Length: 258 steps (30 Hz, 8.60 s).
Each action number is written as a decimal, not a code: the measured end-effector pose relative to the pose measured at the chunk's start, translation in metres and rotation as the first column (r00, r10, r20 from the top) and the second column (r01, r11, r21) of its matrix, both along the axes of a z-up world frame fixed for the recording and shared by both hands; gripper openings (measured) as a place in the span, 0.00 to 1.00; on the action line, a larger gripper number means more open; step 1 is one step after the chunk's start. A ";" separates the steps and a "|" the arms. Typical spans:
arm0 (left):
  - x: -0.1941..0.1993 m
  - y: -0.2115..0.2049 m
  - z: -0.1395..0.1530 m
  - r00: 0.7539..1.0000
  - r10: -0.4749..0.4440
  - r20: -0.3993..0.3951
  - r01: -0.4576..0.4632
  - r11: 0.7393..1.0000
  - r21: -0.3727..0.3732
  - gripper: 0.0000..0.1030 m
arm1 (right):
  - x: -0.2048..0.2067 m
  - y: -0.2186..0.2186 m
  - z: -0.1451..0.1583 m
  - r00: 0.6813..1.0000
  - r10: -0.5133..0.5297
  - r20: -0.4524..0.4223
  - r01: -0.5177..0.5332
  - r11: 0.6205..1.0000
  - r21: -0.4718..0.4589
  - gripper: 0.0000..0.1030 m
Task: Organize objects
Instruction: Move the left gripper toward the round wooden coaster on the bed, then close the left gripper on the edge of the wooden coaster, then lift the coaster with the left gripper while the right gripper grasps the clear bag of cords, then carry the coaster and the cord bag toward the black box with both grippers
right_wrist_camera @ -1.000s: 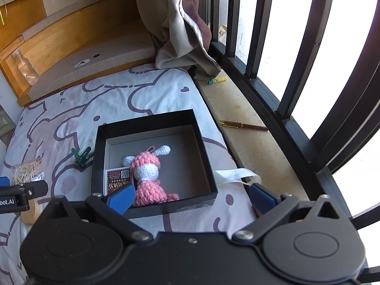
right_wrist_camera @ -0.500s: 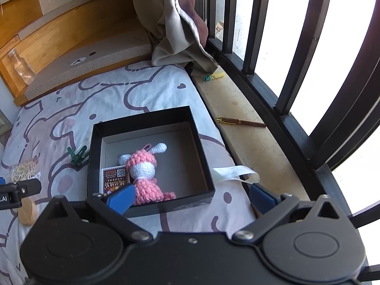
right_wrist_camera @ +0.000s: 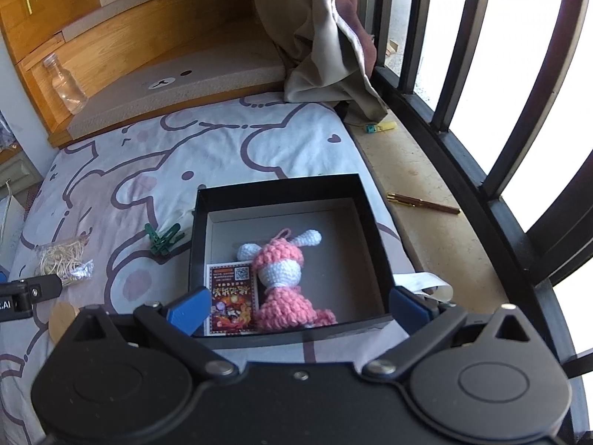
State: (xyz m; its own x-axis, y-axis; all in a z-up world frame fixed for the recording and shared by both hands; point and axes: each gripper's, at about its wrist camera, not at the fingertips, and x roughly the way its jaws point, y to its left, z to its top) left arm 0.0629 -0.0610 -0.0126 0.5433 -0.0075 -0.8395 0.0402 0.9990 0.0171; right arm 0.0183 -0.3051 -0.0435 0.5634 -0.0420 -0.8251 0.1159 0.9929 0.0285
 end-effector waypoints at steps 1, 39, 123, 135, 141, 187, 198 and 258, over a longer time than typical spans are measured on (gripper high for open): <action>0.000 0.005 0.000 1.000 0.006 0.001 -0.006 1.000 0.001 1.00 | 0.002 0.004 0.000 1.000 0.008 0.000 -0.008 1.000 0.001 1.00; -0.013 0.085 0.016 0.991 0.123 0.053 -0.124 0.992 0.014 1.00 | 0.022 0.088 0.015 0.985 0.134 0.107 -0.136 0.991 0.014 1.00; 0.041 0.162 -0.105 0.946 0.209 -0.246 -0.245 0.961 -0.125 0.65 | 0.190 0.266 -0.133 0.916 0.394 -0.079 -0.392 0.919 0.048 0.91; 0.049 0.194 -0.097 0.915 0.342 -0.213 -0.375 0.916 -0.141 0.65 | 0.164 0.249 -0.129 0.801 0.535 -0.269 -0.533 0.842 0.086 0.91; 0.044 0.212 -0.091 0.890 0.409 -0.203 -0.432 0.898 -0.086 0.65 | 0.147 0.255 -0.125 0.731 0.626 -0.273 -0.609 0.778 0.154 0.90; 0.028 0.210 -0.055 0.896 0.431 -0.105 -0.436 0.900 -0.024 0.65 | 0.129 0.244 -0.081 0.876 0.458 -0.150 -0.407 0.870 0.277 0.65; 0.020 0.166 -0.020 0.946 0.325 -0.020 -0.325 0.946 -0.004 0.65 | 0.104 0.200 -0.038 0.908 0.414 -0.058 -0.395 0.895 0.207 0.65; -0.014 0.018 0.028 0.995 0.038 0.092 -0.033 0.998 -0.053 0.65 | 0.007 0.043 0.036 0.976 0.201 0.086 -0.205 0.978 0.036 0.65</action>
